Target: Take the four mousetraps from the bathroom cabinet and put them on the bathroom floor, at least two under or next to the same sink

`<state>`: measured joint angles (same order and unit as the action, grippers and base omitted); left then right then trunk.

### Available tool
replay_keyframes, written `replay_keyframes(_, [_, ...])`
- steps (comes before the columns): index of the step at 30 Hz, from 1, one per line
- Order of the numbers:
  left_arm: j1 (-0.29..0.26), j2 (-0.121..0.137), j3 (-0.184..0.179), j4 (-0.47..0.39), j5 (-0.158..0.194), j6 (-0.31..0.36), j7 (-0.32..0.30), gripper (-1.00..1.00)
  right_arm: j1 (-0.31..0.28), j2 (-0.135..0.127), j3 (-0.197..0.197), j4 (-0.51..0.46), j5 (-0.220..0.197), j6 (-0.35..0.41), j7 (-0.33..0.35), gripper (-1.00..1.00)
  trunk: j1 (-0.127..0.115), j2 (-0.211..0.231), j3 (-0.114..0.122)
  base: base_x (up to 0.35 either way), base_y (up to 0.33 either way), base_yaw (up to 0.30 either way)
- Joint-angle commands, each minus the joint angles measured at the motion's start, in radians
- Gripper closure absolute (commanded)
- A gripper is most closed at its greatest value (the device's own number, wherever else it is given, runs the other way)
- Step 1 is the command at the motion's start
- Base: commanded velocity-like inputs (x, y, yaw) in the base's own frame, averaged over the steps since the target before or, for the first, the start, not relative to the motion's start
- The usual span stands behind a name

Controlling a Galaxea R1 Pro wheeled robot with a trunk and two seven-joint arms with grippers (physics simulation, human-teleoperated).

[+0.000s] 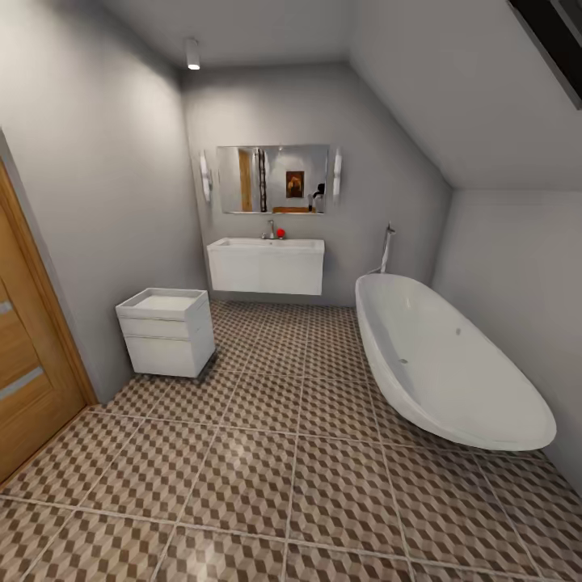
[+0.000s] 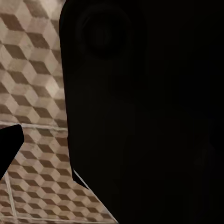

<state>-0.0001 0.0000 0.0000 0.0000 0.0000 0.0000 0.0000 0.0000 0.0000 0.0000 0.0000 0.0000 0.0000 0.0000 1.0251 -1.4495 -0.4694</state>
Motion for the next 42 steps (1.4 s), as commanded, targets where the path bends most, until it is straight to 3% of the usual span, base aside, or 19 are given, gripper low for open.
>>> replay_keyframes(1, [0.000,0.000,0.000,0.000,0.000,0.000,0.000,-1.00,0.000,0.000,0.000,0.000,0.000,0.000,0.000,-1.00,0.000,-0.001,-0.001,0.000,0.000,0.000])
replay_keyframes(4, [-0.013,0.017,-0.017,-0.014,0.017,0.002,0.017,-1.00,-0.017,-0.003,0.017,-0.006,-0.017,-0.017,0.003,-1.00,0.000,-0.001,-0.001,0.000,0.000,0.000])
replay_keyframes(9, [0.004,0.012,-0.045,-0.007,0.045,-0.006,0.017,-1.00,-0.046,0.009,0.037,-0.014,-0.045,-0.016,0.010,-1.00,0.000,-0.001,-0.001,0.000,0.000,0.000])
replay_keyframes(19, [0.047,0.012,0.011,-0.063,-0.011,-0.012,-0.012,-1.00,-0.066,0.019,-0.019,-0.048,0.010,-0.072,0.015,-1.00,0.000,-0.001,-0.001,0.000,0.000,0.000])
replay_keyframes(26, [0.048,0.012,0.050,-0.080,-0.051,-0.011,-0.012,-1.00,-0.067,0.016,-0.038,-0.049,0.012,-0.112,0.014,-1.00,0.000,-0.001,-0.001,0.000,0.000,0.000])
replay_keyframes(33, [0.048,0.012,0.054,-0.080,-0.052,-0.011,-0.012,-1.00,-0.067,0.017,-0.036,-0.048,0.014,-0.151,0.015,-1.00,0.000,-0.001,-0.001,0.000,0.000,0.044])
replay_keyframes(42, [0.048,0.013,0.054,-0.080,-0.052,-0.011,-0.012,-1.00,-0.067,0.019,-0.032,-0.045,0.020,-0.152,0.015,-1.00,0.000,-0.001,-0.001,0.000,0.000,0.252])
